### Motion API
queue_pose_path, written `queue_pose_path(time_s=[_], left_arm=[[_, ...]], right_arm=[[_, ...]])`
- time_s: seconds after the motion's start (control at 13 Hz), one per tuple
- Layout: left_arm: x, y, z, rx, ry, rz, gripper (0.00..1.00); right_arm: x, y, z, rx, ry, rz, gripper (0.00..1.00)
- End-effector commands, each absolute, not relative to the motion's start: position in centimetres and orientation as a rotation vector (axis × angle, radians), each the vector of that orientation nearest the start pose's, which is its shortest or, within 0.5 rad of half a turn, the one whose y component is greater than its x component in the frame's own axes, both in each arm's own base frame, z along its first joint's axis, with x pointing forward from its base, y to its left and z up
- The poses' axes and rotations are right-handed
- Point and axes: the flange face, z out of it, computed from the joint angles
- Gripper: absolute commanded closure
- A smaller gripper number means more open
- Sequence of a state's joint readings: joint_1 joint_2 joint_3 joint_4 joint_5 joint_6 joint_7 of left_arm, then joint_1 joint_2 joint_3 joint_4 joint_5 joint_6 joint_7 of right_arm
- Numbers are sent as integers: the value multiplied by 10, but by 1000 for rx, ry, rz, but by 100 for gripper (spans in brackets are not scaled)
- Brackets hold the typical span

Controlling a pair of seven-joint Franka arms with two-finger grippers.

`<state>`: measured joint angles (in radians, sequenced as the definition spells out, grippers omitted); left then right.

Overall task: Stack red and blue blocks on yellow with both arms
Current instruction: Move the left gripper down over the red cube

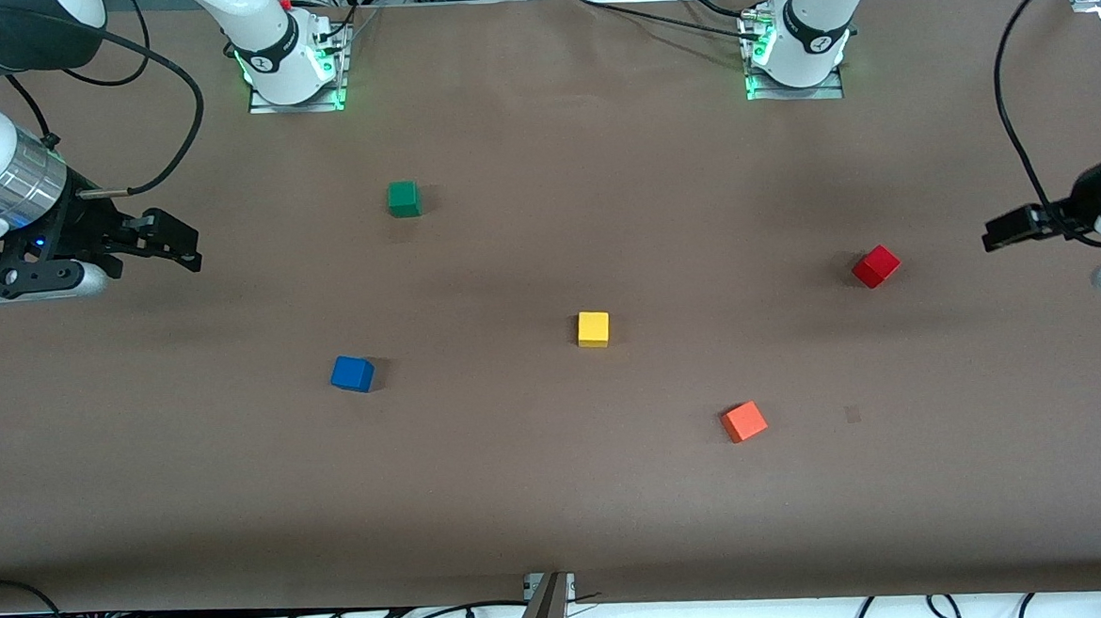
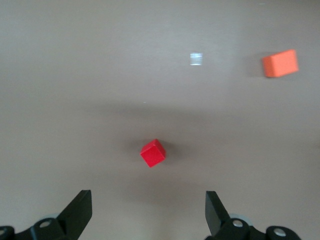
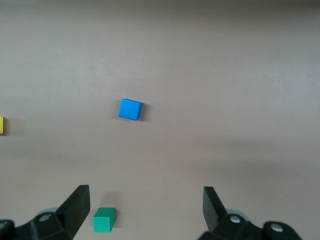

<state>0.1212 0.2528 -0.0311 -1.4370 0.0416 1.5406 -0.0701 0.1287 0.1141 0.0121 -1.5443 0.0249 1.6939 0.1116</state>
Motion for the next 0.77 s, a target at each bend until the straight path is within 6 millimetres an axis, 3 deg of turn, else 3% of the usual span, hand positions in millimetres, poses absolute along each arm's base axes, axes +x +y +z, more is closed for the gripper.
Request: queue_pose_path(time_s=[0.0,0.15,0.31,0.69], left_arm=[[638,113,488,-3087,-414,252,0],[639,128,434,-3105,-585,269,0],[629,127,391,-3078,-686,274,0],[589,113,311,-3034,-838,264,0]], right_arm=[[592,86,584,-3096,-34,-49,0],[592,86,585,-3096,-36,-51,0],[592,86,584,-3096,-34,-49,0],[593,85,583,-3096,-34,-46,0]])
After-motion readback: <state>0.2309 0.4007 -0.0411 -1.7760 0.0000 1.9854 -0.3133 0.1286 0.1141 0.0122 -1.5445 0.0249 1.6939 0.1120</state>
